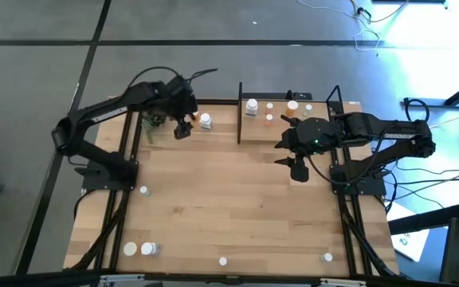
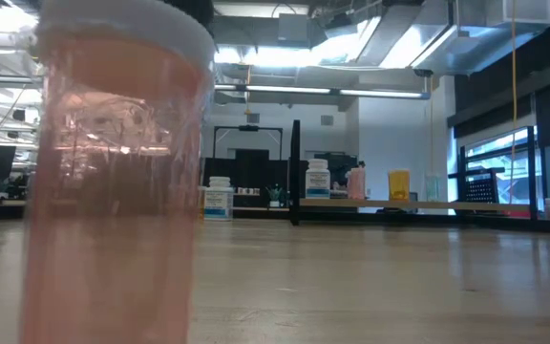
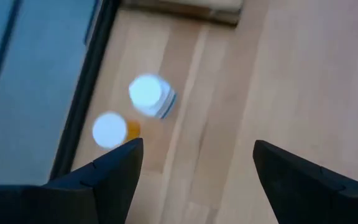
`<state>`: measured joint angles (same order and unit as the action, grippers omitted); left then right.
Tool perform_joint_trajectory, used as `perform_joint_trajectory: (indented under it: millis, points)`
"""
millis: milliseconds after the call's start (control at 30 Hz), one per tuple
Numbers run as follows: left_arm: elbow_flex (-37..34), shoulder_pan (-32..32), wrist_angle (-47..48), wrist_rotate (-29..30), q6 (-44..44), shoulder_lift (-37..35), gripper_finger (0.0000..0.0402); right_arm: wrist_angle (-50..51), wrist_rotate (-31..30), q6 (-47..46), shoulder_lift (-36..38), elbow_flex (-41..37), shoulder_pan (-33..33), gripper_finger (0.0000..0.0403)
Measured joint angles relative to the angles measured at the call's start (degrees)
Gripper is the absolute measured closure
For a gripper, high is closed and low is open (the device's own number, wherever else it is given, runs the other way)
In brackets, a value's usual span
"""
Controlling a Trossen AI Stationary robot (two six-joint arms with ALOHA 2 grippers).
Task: Pick and place medicine bottles onto shelf by color
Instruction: Put the top left orange pill bottle on the shelf
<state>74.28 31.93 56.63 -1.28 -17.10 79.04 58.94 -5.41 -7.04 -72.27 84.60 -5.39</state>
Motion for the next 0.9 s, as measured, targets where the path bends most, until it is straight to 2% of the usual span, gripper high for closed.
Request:
perform_joint_trajectory:
  millis: [233,333,567,667,800,900]
  points:
    - [-0.1,3.0,-0.4,-1.7,-0.4,8.2,0.0103,0.0,0.0,0.7,0.0,0.0,0.0,0.0166]
    - [-0.1,4.7,-0.8,-1.3,-3.4,11.3,0.0103,-0.2,-0.1,2.6,0.0,0.0,0.0,0.0166]
    - [-0.1,10.4,-3.1,-1.2,-6.0,14.6,0.0103,-5.3,-1.3,7.6,0.0,0.0,0.0,0.0166]
    - [-0.1,13.0,-4.4,-1.6,-6.1,14.9,0.0103,-5.5,-5.1,5.5,0.0,0.0,0.0,0.0166]
    - [-0.1,15.2,-6.4,-6.4,-9.5,14.9,0.0103,-5.0,-12.3,1.4,0.0,0.0,0.0,0.0166]
    - [-0.1,16.0,-6.4,-7.3,-11.4,14.9,0.0103,-5.0,-16.9,0.9,0.0,0.0,0.0,0.0166]
